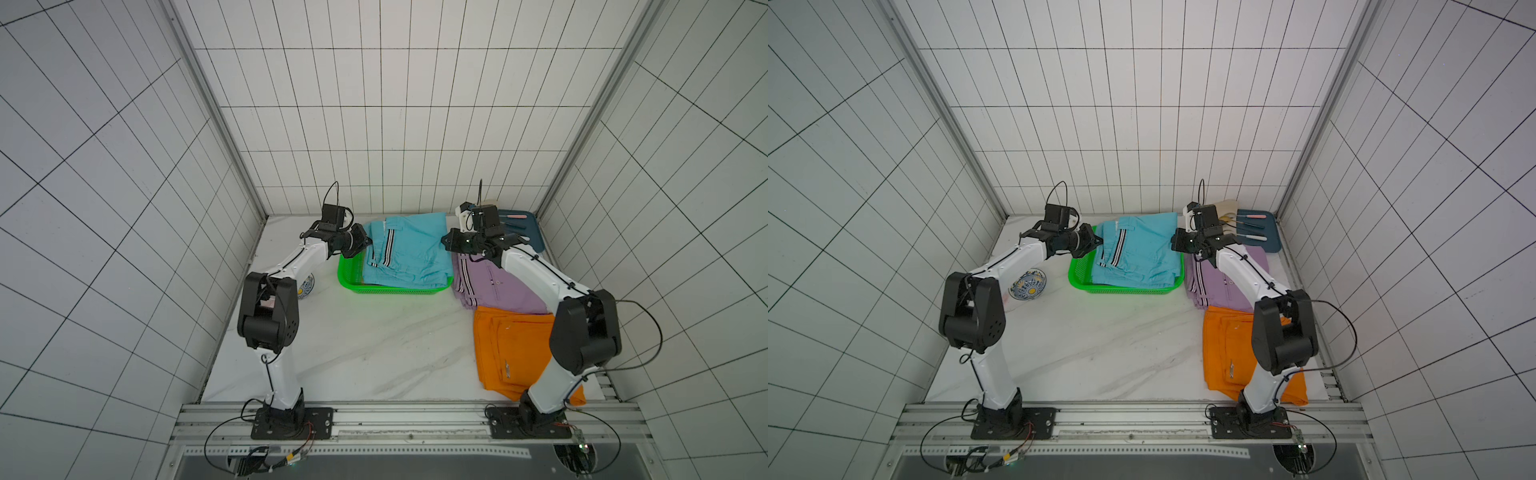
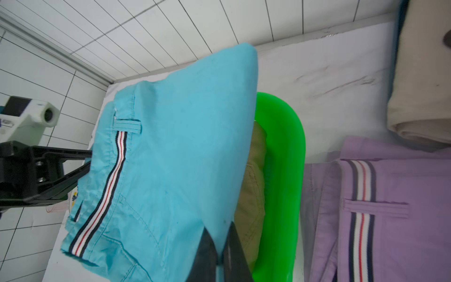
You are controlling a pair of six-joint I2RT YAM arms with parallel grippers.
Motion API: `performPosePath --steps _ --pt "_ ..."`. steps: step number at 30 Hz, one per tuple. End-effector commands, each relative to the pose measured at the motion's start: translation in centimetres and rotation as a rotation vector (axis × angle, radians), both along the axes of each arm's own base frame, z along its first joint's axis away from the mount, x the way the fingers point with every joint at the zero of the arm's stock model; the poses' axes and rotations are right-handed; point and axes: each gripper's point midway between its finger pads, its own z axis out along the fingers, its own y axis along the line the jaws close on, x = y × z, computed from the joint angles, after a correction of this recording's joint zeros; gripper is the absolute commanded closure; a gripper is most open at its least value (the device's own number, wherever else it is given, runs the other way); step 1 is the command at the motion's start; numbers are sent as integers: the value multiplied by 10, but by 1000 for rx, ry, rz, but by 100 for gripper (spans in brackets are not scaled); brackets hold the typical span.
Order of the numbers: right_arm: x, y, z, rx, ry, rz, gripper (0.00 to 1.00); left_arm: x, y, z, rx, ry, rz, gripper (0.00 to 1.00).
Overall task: Put the folded long pants in the basket
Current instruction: Place the long pant in the basket.
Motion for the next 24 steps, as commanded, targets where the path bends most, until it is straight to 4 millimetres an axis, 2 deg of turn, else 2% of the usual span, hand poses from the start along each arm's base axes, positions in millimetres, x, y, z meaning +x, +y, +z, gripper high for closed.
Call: performPosePath --steps 1,6,11,15,24 --pt "26 8 1 34 -41 15 100 16 17 -9 2 3 23 100" --pt "42 16 -42 18 35 13 100 21 30 -40 2 60 43 100" --pt "43 19 -65 16 86 16 100 17 32 -47 3 73 45 100" --pt "36 17 -65 12 91 6 100 9 32 -37 -16 61 54 100" --pt "11 0 -41 -114 126 -77 100 -18 37 1 28 55 102 100"
